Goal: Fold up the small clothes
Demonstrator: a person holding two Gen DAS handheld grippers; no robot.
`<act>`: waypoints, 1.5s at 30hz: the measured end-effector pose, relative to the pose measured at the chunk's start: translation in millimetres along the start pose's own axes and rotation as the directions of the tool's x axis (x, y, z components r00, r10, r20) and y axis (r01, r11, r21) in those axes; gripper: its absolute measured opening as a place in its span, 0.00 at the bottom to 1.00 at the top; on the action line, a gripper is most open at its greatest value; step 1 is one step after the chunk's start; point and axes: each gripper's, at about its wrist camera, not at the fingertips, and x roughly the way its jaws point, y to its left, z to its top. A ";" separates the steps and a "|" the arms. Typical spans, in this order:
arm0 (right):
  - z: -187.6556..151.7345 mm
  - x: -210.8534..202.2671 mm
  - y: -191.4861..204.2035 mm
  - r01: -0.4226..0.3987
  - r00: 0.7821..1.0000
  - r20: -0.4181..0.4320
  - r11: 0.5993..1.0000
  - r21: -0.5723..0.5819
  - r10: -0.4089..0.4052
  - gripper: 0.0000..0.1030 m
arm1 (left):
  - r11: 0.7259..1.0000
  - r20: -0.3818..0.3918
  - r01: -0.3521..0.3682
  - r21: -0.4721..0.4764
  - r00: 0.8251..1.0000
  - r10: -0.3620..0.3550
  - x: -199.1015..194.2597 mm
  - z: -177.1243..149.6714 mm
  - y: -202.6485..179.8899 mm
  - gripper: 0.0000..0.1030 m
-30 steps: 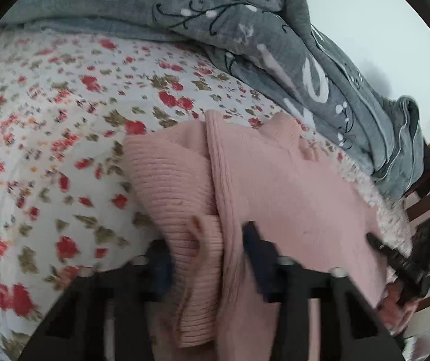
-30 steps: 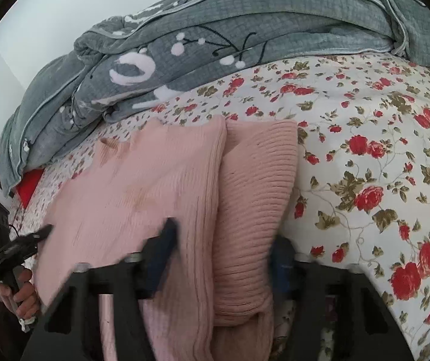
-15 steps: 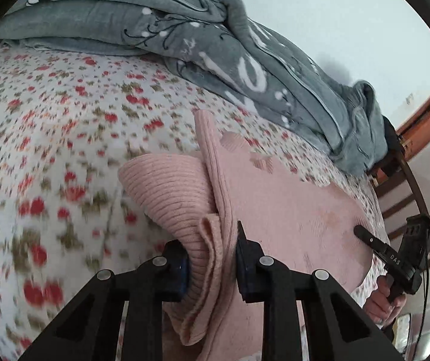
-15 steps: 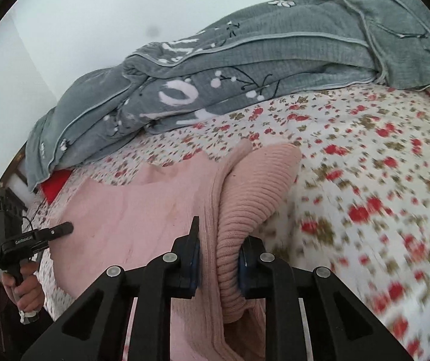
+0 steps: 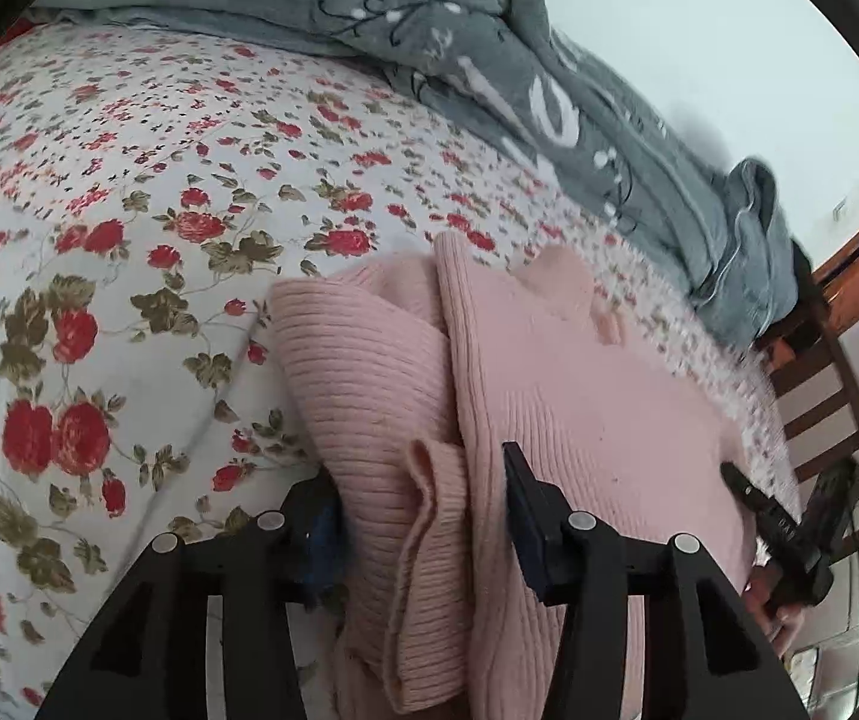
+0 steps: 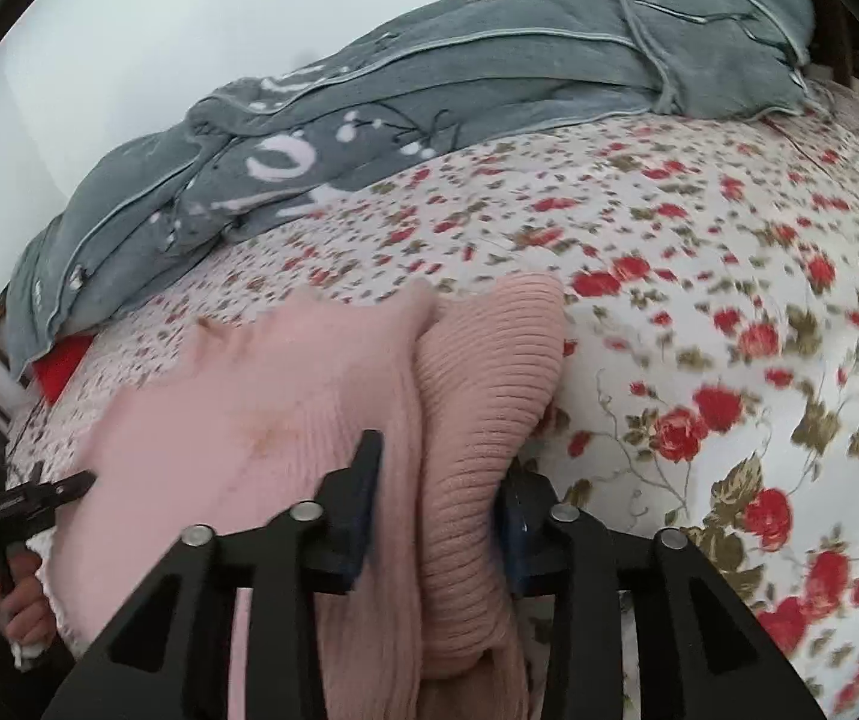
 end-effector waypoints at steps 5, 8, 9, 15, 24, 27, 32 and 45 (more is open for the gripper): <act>-11.5 -26.9 5.0 0.089 0.991 0.099 0.995 -0.037 -0.084 0.44 | 0.997 0.072 -0.055 0.061 0.996 0.050 -5.8 -16.6 -5.8 0.49; -18.8 -45.9 11.2 0.142 0.982 0.140 0.986 -0.087 -0.129 0.44 | 0.985 0.101 -0.132 0.110 0.987 0.121 -11.7 -25.5 -18.8 0.53; -21.3 -52.5 14.5 0.157 0.978 0.154 0.982 -0.104 -0.141 0.44 | 0.981 0.106 -0.152 0.123 0.985 0.139 -13.0 -26.2 -21.8 0.54; -34.0 -77.7 41.8 0.126 0.975 0.205 0.977 -0.173 -0.090 0.44 | 0.968 0.095 -0.179 0.177 0.982 0.165 -27.9 -36.6 -25.1 0.60; -74.7 -27.1 124.0 0.053 0.991 0.134 0.936 -0.349 -0.006 0.44 | 0.973 0.039 -0.131 0.189 0.991 0.126 -46.2 -53.5 -14.7 0.63; -72.9 -17.2 124.4 0.074 0.992 0.121 0.950 -0.303 -0.039 0.44 | 0.969 0.045 -0.125 0.215 0.992 0.118 -52.0 -57.0 -12.3 0.63; -45.5 -17.1 141.2 0.050 0.992 0.125 0.963 -0.267 -0.017 0.44 | 0.977 0.041 -0.094 0.190 0.995 0.088 -49.7 -55.1 -8.5 0.63; -56.9 35.2 172.4 0.243 0.970 0.091 0.869 -0.431 -0.227 0.44 | 0.985 0.037 -0.042 0.167 0.999 0.036 -45.4 -49.8 2.3 0.64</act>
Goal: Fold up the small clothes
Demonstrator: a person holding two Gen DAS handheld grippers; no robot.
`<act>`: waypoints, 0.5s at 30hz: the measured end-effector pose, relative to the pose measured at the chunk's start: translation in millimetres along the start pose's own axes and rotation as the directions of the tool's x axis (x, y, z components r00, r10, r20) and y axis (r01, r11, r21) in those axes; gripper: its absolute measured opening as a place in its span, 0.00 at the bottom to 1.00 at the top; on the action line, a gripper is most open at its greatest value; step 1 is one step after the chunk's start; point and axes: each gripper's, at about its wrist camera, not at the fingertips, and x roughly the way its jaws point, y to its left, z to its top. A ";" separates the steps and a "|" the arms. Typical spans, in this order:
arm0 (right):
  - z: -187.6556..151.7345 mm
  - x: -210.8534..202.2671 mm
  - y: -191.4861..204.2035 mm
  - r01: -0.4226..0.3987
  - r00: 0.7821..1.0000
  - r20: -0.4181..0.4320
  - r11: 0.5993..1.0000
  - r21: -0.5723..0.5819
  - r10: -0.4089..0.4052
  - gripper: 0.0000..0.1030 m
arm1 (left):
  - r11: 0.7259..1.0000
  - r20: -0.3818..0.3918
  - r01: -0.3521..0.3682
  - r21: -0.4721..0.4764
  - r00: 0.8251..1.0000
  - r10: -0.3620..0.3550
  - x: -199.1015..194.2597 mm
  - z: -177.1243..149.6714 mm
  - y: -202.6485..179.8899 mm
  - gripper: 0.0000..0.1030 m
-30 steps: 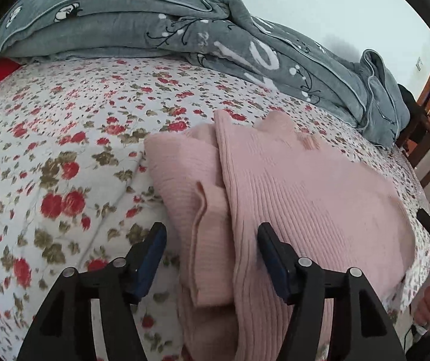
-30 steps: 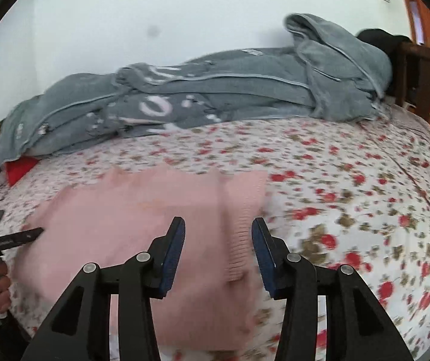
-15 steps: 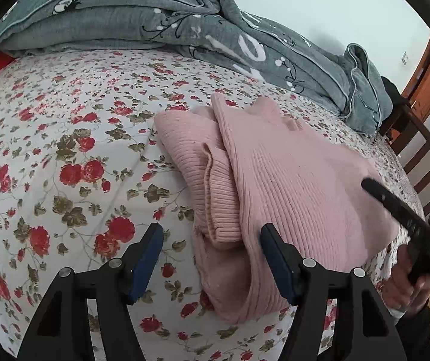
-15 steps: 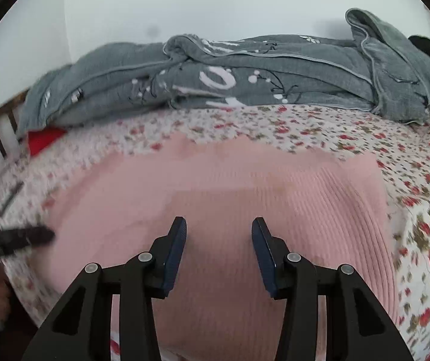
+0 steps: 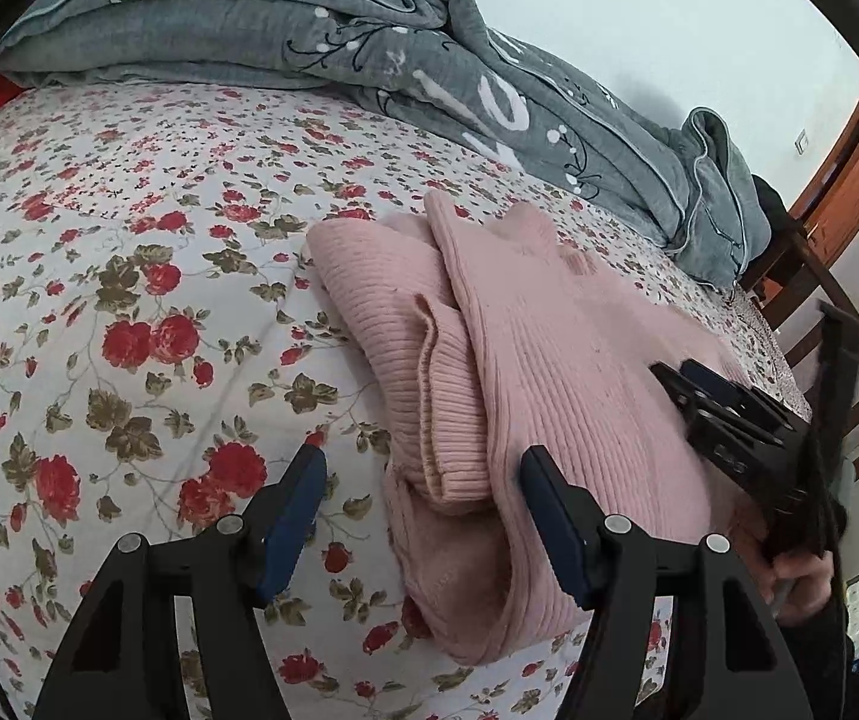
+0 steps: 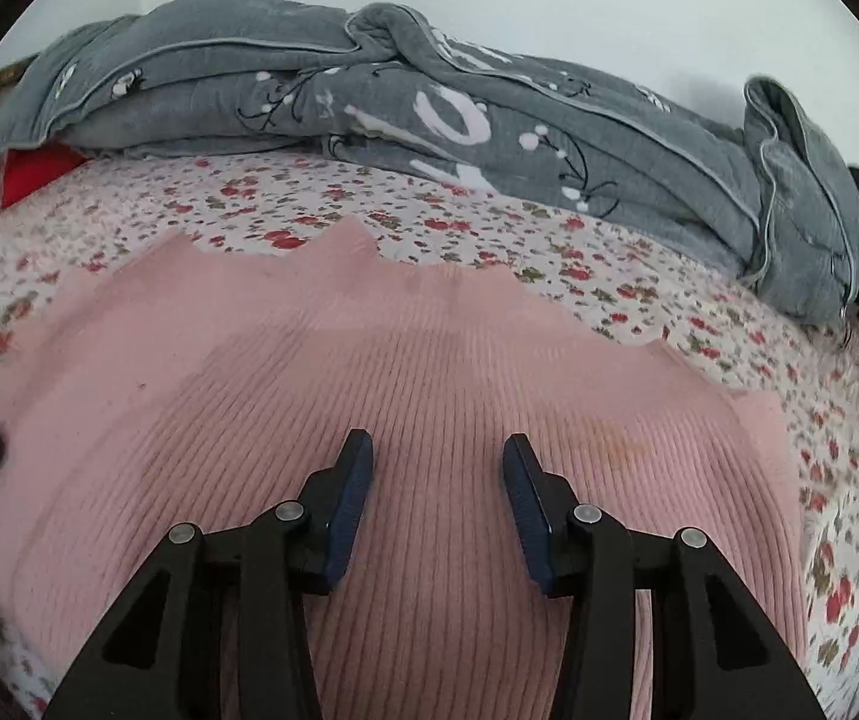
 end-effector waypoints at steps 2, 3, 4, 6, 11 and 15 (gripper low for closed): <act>-3.4 -9.5 -2.4 -0.017 1.000 -0.008 1.000 0.006 0.017 0.44 | 1.000 0.003 0.001 0.002 1.000 -0.001 0.1 0.1 -0.7 0.64; -8.3 -16.3 -1.7 -0.021 1.000 -0.007 1.000 0.000 0.021 0.44 | 1.000 0.003 0.001 0.001 1.000 -0.001 0.2 0.4 -1.2 0.64; -13.2 -22.9 0.2 -0.020 1.000 -0.001 1.000 -0.008 0.020 0.44 | 1.000 0.003 0.003 -0.001 1.000 -0.003 0.2 0.5 -1.3 0.64; -24.8 -33.0 5.7 0.006 1.000 0.018 0.999 -0.042 -0.006 0.44 | 1.000 0.003 0.008 -0.006 1.000 -0.008 -0.1 0.7 -1.0 0.64; -60.0 -55.7 19.0 0.023 1.000 0.024 0.994 -0.102 -0.021 0.44 | 0.999 0.001 0.037 -0.027 0.999 -0.037 0.7 1.6 0.0 0.63; -80.5 -59.2 19.3 0.029 0.999 0.042 0.996 -0.086 -0.026 0.44 | 0.997 -0.012 0.059 -0.046 0.998 -0.060 5.8 1.9 0.5 0.63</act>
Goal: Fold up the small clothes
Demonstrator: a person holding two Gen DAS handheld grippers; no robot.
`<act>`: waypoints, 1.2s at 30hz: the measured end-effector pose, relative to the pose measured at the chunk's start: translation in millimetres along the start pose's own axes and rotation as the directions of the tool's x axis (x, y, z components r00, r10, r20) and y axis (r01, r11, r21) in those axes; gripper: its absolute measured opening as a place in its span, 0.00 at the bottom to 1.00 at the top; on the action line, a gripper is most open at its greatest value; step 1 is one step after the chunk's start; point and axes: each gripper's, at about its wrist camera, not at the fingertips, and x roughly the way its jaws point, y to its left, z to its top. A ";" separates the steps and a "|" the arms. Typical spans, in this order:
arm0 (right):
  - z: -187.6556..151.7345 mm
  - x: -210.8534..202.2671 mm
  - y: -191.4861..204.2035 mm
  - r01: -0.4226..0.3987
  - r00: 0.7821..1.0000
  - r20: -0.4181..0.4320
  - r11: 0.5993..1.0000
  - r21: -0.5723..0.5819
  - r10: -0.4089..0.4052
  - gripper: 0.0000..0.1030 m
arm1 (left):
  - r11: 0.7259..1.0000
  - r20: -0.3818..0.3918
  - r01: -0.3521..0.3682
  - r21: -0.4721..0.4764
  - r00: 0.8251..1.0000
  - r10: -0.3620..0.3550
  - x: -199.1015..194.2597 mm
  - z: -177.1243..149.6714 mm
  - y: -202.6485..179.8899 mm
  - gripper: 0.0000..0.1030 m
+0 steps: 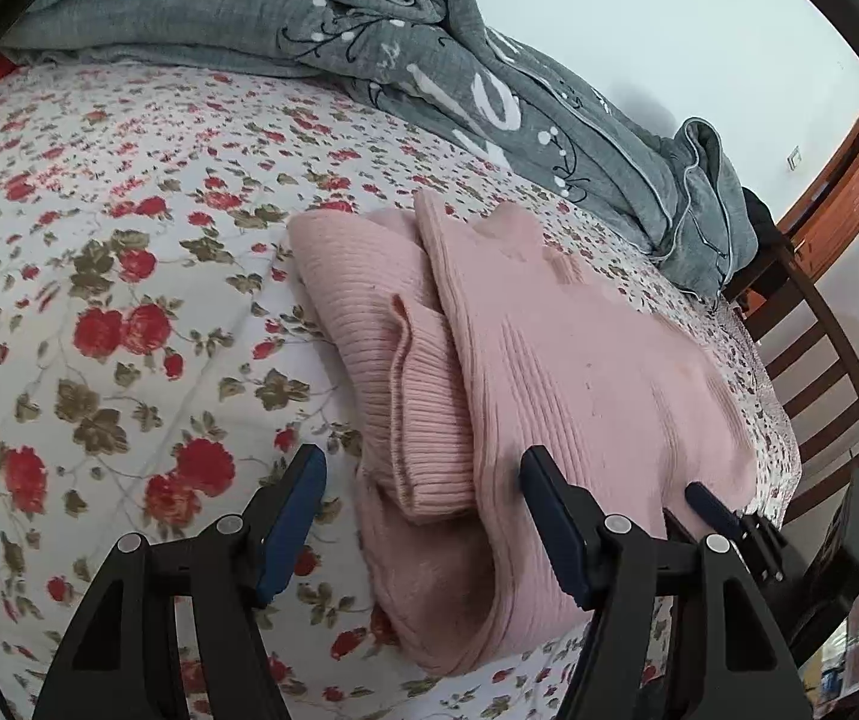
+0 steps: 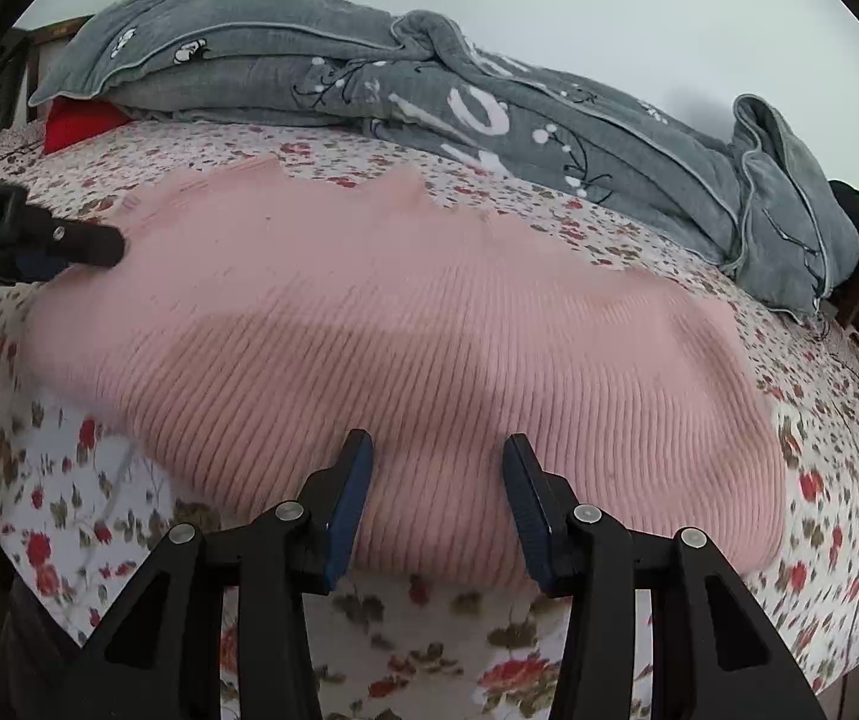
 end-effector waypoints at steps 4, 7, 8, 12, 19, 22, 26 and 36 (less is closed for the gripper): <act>-1.2 2.7 -1.7 0.000 1.000 0.004 0.999 0.037 0.000 0.44 | 1.000 -0.012 0.010 -0.020 1.000 -0.010 6.1 1.8 -2.1 0.64; -2.8 5.0 -3.0 -0.004 1.000 0.012 0.998 0.059 0.003 0.44 | 1.000 -0.023 -0.004 -0.019 1.000 0.003 10.1 3.1 -5.6 0.66; -3.7 5.0 -3.0 -0.006 1.000 0.018 0.998 0.055 0.005 0.44 | 1.000 -0.024 -0.013 -0.013 1.000 0.013 10.9 2.8 -7.3 0.66; -7.8 6.2 -4.9 -0.017 0.999 0.042 0.998 0.055 0.014 0.44 | 0.999 -0.014 -0.044 0.002 0.999 0.044 15.2 2.7 -14.0 0.66; -13.3 4.6 1.4 0.010 0.997 0.076 0.998 0.062 -0.015 0.45 | 0.998 0.003 -0.068 0.018 0.998 0.068 20.3 11.7 -24.7 0.56; -13.0 4.3 0.4 0.003 0.997 0.082 0.998 0.066 -0.008 0.45 | 0.997 -0.003 -0.082 0.012 0.997 0.082 24.1 16.5 -27.4 0.48; -11.3 3.8 -3.1 -0.024 0.996 0.086 0.998 0.050 0.019 0.45 | 0.997 -0.001 -0.079 -0.020 0.997 0.079 22.3 23.8 -26.7 0.25; -9.6 -43.2 -42.0 -0.131 0.978 0.165 0.991 0.010 0.127 0.48 | 0.998 0.046 -0.067 0.006 0.997 0.066 -17.2 52.3 -75.6 0.23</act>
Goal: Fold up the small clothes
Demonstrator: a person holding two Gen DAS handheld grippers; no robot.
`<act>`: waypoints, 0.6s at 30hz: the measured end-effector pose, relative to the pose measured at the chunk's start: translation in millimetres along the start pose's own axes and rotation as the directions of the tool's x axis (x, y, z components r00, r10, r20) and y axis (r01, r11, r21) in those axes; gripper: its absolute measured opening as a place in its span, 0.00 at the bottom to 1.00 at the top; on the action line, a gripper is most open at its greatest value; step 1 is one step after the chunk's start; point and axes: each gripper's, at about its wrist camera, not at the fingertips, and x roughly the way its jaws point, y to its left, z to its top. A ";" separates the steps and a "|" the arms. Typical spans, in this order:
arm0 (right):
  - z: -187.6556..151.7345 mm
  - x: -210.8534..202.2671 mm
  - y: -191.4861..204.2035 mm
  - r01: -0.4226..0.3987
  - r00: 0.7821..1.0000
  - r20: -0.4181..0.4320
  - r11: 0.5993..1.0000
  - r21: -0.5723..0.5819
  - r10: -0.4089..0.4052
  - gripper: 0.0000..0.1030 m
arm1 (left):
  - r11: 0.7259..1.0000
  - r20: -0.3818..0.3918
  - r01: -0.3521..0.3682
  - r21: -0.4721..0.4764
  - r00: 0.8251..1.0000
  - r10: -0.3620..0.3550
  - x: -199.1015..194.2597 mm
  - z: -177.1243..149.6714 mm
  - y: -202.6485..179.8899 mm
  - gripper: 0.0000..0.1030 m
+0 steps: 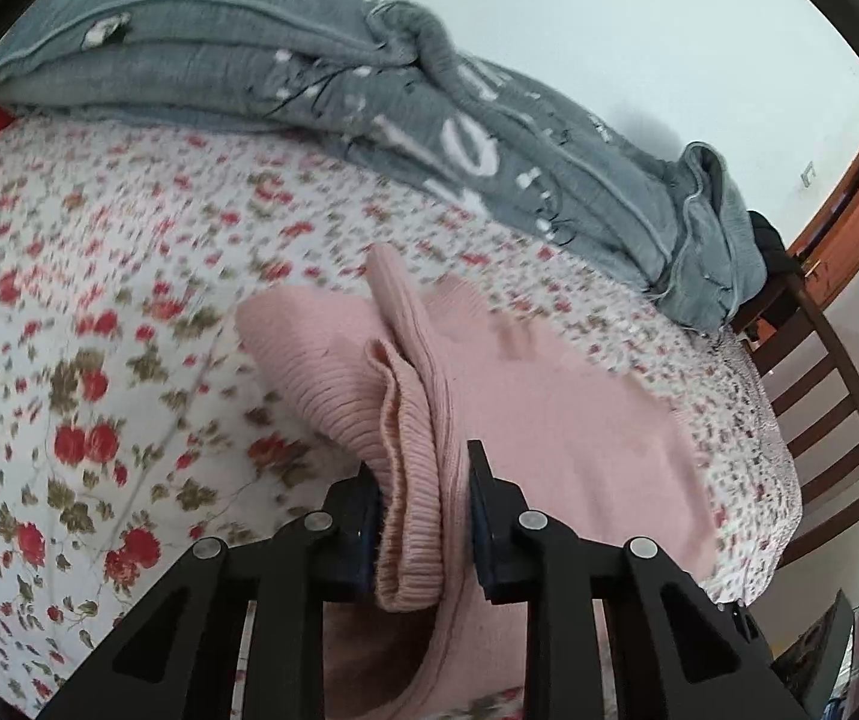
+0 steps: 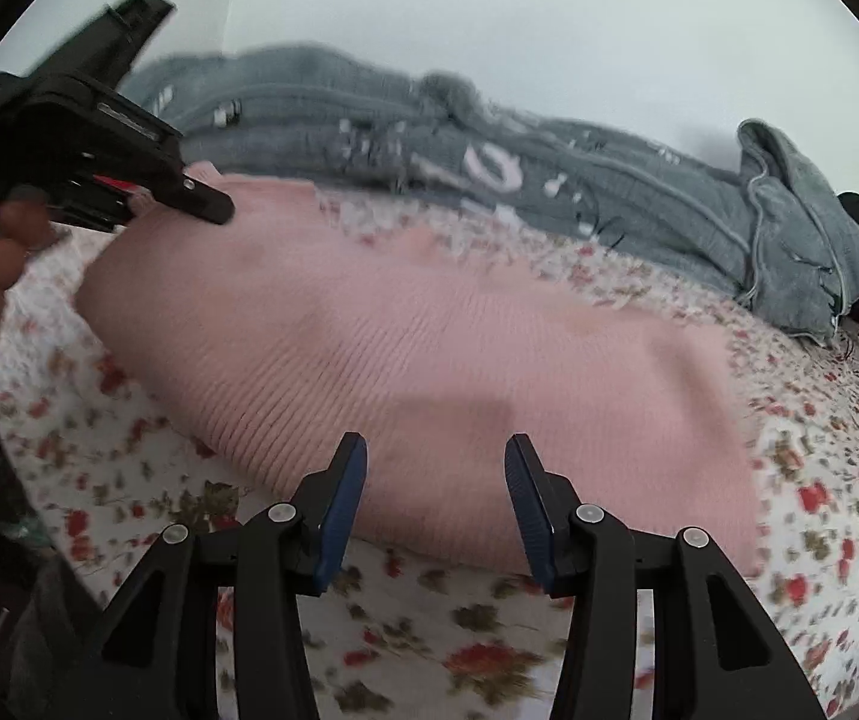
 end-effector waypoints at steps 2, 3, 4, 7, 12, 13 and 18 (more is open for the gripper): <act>-0.2 -18.8 -18.6 0.020 0.999 0.042 1.000 0.014 -0.020 0.53 | 1.000 0.006 -0.010 0.020 1.000 0.010 -3.6 5.0 -18.1 0.23; -1.1 -24.7 -27.1 0.032 0.998 0.055 0.999 0.020 -0.033 0.53 | 0.999 0.008 -0.018 0.035 1.000 0.018 -4.8 6.4 -28.1 0.23; -2.7 -31.1 -38.9 0.049 0.997 0.066 0.998 0.029 -0.051 0.53 | 0.998 0.011 -0.031 0.053 0.999 0.031 -5.1 8.6 -40.4 0.23; -8.3 -39.4 -67.7 0.087 0.994 0.060 0.993 0.075 -0.091 0.53 | 0.996 0.009 -0.046 0.080 0.999 0.045 -2.9 13.2 -71.3 0.22; -25.2 -47.7 -122.4 0.150 0.988 0.008 0.971 0.188 -0.154 0.53 | 0.994 -0.018 -0.009 0.108 1.000 0.011 13.3 14.8 -124.3 0.22; -29.5 -50.6 -129.5 0.177 0.984 0.004 0.966 0.187 -0.181 0.53 | 0.993 -0.027 -0.001 0.121 1.000 0.004 18.4 13.4 -136.5 0.21; -48.3 -66.1 -157.7 0.271 0.962 -0.013 0.952 0.145 -0.272 0.53 | 0.981 -0.083 0.049 0.186 0.996 -0.034 56.1 -5.7 -194.7 0.21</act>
